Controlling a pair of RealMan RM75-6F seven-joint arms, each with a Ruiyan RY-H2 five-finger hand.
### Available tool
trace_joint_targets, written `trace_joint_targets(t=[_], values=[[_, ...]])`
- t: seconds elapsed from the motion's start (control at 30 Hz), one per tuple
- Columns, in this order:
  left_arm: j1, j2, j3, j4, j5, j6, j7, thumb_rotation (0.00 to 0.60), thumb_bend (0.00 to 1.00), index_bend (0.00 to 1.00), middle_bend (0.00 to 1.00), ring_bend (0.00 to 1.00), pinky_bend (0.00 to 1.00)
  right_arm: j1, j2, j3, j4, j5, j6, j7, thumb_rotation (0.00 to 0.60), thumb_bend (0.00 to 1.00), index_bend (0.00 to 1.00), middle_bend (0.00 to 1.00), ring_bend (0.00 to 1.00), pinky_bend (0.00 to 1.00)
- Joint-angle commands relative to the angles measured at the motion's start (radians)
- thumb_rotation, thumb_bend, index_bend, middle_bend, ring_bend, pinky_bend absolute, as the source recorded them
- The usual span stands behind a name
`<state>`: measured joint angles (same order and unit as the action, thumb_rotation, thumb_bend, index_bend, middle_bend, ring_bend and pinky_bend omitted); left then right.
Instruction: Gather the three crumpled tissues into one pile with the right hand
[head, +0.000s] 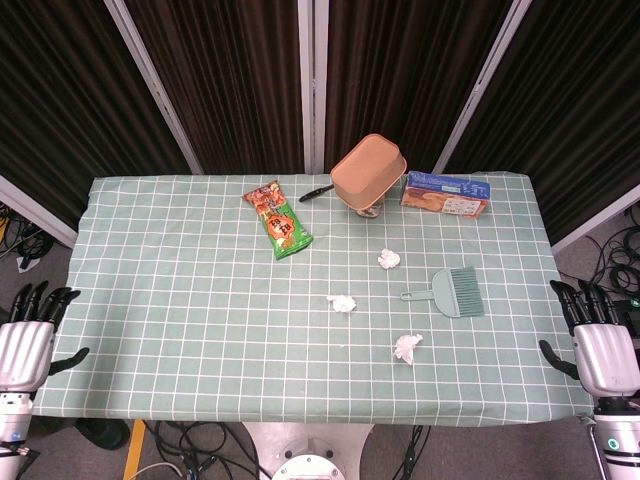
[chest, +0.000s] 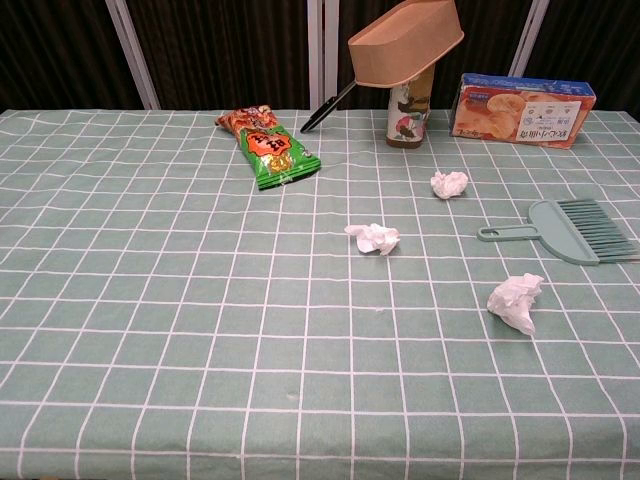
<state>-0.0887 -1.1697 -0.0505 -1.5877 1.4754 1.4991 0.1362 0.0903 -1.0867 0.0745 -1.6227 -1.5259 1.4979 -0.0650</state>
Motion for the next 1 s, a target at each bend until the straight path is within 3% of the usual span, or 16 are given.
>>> trace_joint_targets(t=[0.03, 0.4, 0.53, 0.83, 1.0], values=[[-0.002, -0.003, 0.001, 0.004, 0.001, -0.005, -0.004, 0.600, 0.07, 0.20, 0.15, 0.05, 0.05, 0.002, -0.001, -0.002, -0.003, 0.003, -0.008, -0.001, 0.600, 0.17, 0.03, 0.12, 0.01, 0.05], [-0.004, -0.005, 0.002, 0.013, 0.014, 0.000, -0.018, 0.600, 0.07, 0.19, 0.15, 0.05, 0.05, 0.025, 0.003, -0.014, -0.007, -0.017, -0.050, 0.025, 0.600, 0.18, 0.04, 0.15, 0.01, 0.06], [-0.005, -0.006, 0.003, 0.016, 0.022, 0.003, -0.023, 0.600, 0.07, 0.19, 0.15, 0.05, 0.05, 0.094, -0.009, 0.005, 0.001, -0.007, -0.147, 0.038, 0.600, 0.22, 0.14, 0.23, 0.01, 0.07], [0.003, 0.003, 0.009, 0.011, 0.020, 0.007, -0.033, 0.600, 0.07, 0.19, 0.15, 0.05, 0.05, 0.333, -0.175, 0.095, 0.146, 0.131, -0.469, 0.022, 0.600, 0.22, 0.19, 0.30, 0.04, 0.10], [0.005, 0.007, 0.009, 0.002, 0.013, 0.003, -0.031, 0.600, 0.07, 0.19, 0.15, 0.05, 0.05, 0.421, -0.295, 0.108, 0.259, 0.182, -0.563, -0.042, 0.600, 0.10, 0.23, 0.34, 0.04, 0.10]])
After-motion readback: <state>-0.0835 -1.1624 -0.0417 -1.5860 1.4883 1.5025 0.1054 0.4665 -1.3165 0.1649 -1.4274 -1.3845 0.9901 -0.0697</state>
